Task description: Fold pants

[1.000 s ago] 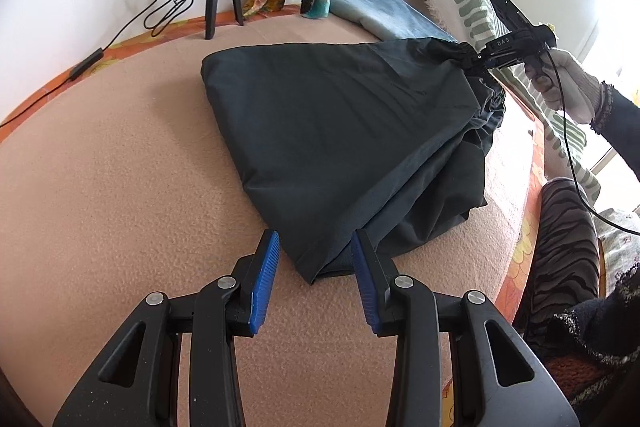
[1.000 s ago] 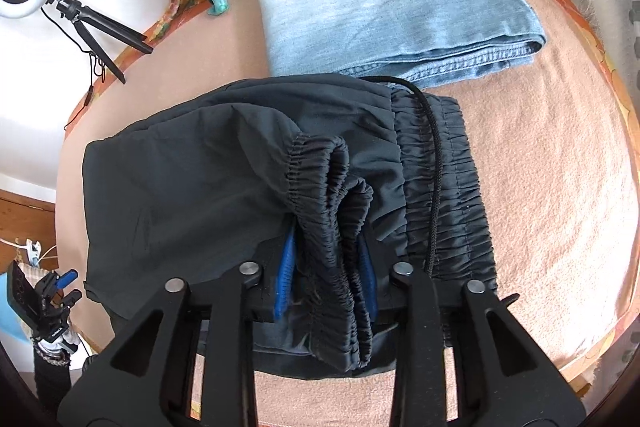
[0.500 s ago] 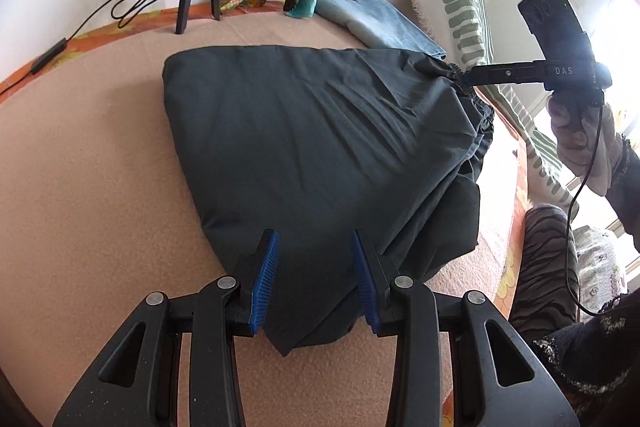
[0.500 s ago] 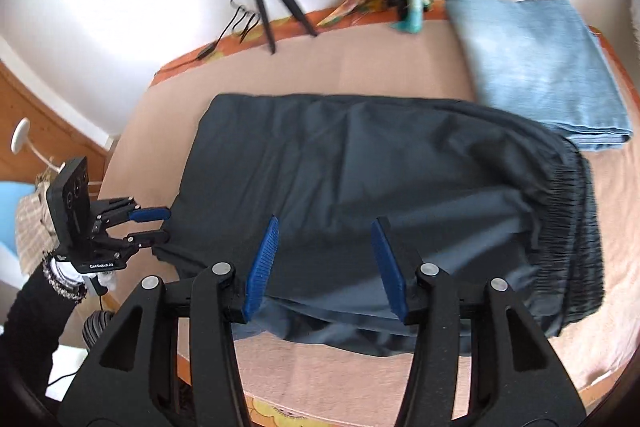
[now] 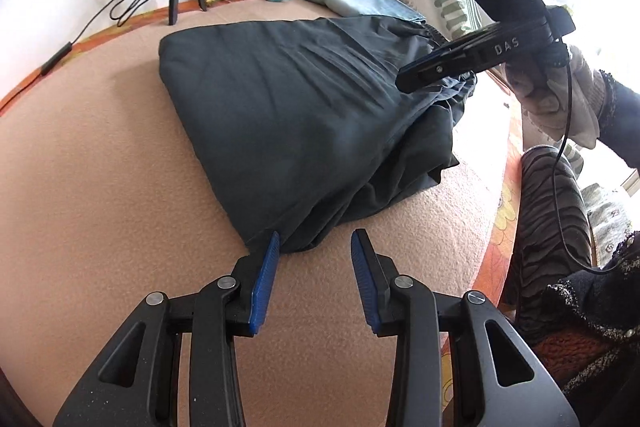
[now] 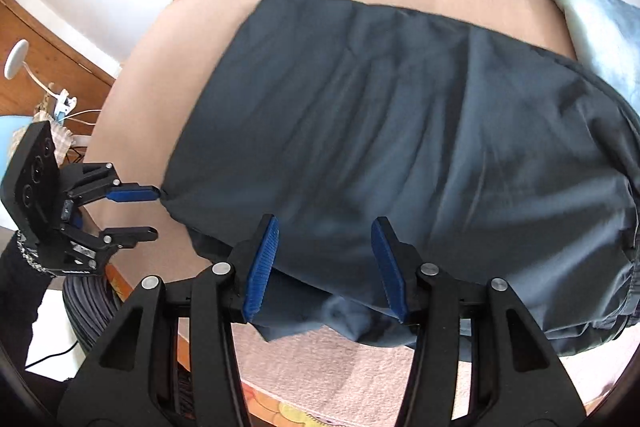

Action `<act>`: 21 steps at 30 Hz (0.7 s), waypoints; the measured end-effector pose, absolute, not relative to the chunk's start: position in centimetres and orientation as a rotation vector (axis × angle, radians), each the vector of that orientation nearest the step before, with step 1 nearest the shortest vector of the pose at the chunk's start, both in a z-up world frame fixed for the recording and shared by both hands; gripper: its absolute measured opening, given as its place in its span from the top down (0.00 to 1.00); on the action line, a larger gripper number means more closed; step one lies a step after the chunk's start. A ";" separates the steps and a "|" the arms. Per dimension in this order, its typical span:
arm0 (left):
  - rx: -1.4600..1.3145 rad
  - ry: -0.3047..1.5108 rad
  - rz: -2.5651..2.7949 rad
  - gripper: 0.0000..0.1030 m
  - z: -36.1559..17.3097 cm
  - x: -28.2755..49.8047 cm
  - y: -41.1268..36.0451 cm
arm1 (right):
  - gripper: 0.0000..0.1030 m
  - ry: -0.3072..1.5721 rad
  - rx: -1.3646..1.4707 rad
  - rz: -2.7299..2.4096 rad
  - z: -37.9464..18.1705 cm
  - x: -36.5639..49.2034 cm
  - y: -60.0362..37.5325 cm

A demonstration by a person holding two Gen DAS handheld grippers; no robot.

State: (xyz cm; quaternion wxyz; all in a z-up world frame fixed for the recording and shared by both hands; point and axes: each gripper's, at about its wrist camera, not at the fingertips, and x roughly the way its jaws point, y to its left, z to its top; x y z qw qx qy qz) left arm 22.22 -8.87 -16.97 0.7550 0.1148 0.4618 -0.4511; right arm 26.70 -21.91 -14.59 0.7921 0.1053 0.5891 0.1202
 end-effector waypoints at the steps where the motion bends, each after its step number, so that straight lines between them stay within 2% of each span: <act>1: 0.251 1.003 -0.972 0.66 -17.0 22.4 -8.6 | 0.50 1.258 0.222 0.276 -13.9 27.4 -21.1; 3: 0.241 0.999 -0.940 0.66 -17.2 22.8 -8.1 | 0.40 1.246 0.217 0.308 -13.0 28.8 -19.3; 5: 0.221 0.998 -0.933 0.66 -17.5 23.1 -7.8 | 0.37 1.246 0.213 0.322 -12.7 30.7 -17.2; 13: 0.228 0.970 -0.952 0.65 -18.7 23.2 -8.5 | 0.37 1.376 0.189 0.236 -15.7 38.2 -10.5; 21: 0.195 0.942 -0.979 0.65 -18.8 23.2 -8.2 | 0.37 1.467 0.128 0.078 -18.5 41.0 -7.7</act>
